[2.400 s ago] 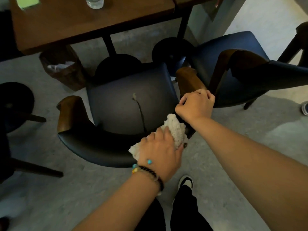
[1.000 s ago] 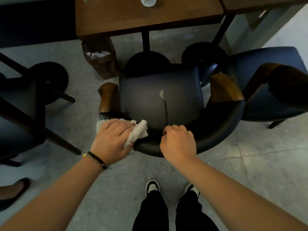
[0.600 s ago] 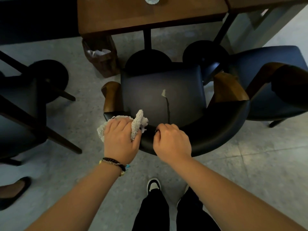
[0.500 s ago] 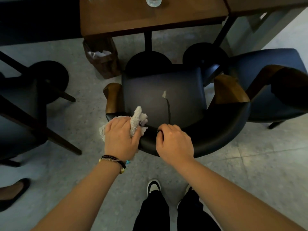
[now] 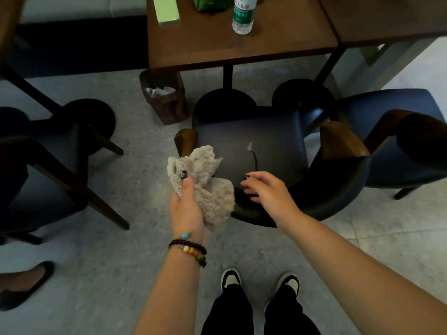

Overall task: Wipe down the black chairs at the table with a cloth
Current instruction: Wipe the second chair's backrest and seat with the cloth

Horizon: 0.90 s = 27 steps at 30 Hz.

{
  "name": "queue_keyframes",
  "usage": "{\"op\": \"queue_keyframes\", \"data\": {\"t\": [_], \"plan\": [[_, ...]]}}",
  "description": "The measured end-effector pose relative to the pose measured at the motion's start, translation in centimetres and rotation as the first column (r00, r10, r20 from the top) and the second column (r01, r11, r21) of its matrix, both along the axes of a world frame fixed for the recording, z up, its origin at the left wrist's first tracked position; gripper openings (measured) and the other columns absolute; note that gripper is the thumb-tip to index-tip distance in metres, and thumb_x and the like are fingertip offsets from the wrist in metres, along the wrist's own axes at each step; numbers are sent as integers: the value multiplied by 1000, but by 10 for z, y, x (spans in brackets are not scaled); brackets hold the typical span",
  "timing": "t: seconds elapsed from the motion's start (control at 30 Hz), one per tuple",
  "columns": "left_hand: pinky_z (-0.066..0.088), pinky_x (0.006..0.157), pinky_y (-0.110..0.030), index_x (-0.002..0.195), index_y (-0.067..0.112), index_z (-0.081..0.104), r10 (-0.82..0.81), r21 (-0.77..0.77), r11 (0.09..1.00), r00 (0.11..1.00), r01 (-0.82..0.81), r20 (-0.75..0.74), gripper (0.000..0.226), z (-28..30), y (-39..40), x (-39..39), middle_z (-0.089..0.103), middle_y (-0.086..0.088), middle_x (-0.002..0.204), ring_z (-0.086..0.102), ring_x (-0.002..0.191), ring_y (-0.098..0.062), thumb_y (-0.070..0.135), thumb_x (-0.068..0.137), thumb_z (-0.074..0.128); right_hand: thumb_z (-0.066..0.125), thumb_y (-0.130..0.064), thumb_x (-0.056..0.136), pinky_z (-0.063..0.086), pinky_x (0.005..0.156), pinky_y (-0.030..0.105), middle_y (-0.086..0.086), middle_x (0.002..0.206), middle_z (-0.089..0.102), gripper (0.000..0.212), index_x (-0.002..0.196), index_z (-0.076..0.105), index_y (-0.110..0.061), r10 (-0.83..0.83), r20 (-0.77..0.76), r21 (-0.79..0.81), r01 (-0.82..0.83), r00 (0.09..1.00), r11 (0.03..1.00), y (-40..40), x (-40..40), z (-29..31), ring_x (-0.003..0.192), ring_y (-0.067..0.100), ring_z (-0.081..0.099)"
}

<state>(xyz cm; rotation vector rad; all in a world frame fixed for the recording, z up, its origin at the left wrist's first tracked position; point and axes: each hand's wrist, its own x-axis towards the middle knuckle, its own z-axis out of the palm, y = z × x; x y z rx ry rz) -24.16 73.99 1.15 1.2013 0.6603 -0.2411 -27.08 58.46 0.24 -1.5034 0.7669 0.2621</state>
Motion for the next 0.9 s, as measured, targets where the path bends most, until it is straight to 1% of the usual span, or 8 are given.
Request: {"op": "queue_keyframes", "data": {"t": [0.07,0.2,0.4,0.5,0.6,0.7,0.8,0.9], "plan": [[57,83,-42,124,17,60,20,-235,972,999,-27,-33,31,14,3,1,71,-6,113,68,104,-22,33,100,47,73,-40,79,52,80,27,1,106,71,26,101,67,-26,37,-15,124,-35,999,992,9,3,7,97,15,67],[50,94,-49,127,13,59,-42,-368,930,997,13,-69,40,30,0,9,68,-13,119,65,110,-28,37,102,39,81,-45,55,56,76,35,4,103,74,66,113,65,-19,-43,-34,318,52,998,947,16,7,12,93,20,71],[51,94,-50,133,14,54,-79,-401,914,997,64,-22,44,35,-12,22,66,-11,124,64,113,-29,32,92,56,83,-25,70,59,81,42,8,90,76,26,92,71,-18,-19,-131,231,49,991,972,0,13,4,86,24,73],[58,79,-40,129,9,56,-88,-228,969,996,92,27,56,36,-19,32,70,-9,116,68,104,-25,8,76,74,82,-20,73,59,78,39,9,84,76,13,83,75,-13,-1,-129,197,27,992,980,-17,21,7,83,25,73],[59,68,-34,123,5,59,-164,-42,986,986,164,2,51,40,-34,48,71,-10,109,68,100,-27,-17,76,58,78,-17,78,57,85,37,13,91,75,20,90,74,-3,76,-99,204,-55,992,977,-38,33,18,91,26,72],[56,85,-49,125,5,59,-280,-195,939,959,282,36,65,49,-45,65,67,-15,118,64,109,-34,-20,69,39,74,-14,81,53,94,37,13,100,74,15,93,73,-5,198,-34,291,-180,980,940,-60,48,33,101,25,70],[49,93,-58,132,9,54,-345,-498,800,936,334,74,73,58,-53,84,62,-19,127,59,116,-39,-7,61,47,75,-18,82,52,91,31,4,101,75,15,96,74,-16,281,-19,302,-263,959,916,-85,67,44,100,18,70],[52,91,-52,129,12,58,-403,-446,836,910,321,-100,47,51,-64,92,66,-17,122,63,111,-35,8,82,49,75,-18,82,55,87,32,3,93,76,8,90,76,-17,326,-84,190,-306,942,933,-98,84,46,92,18,72]]}}
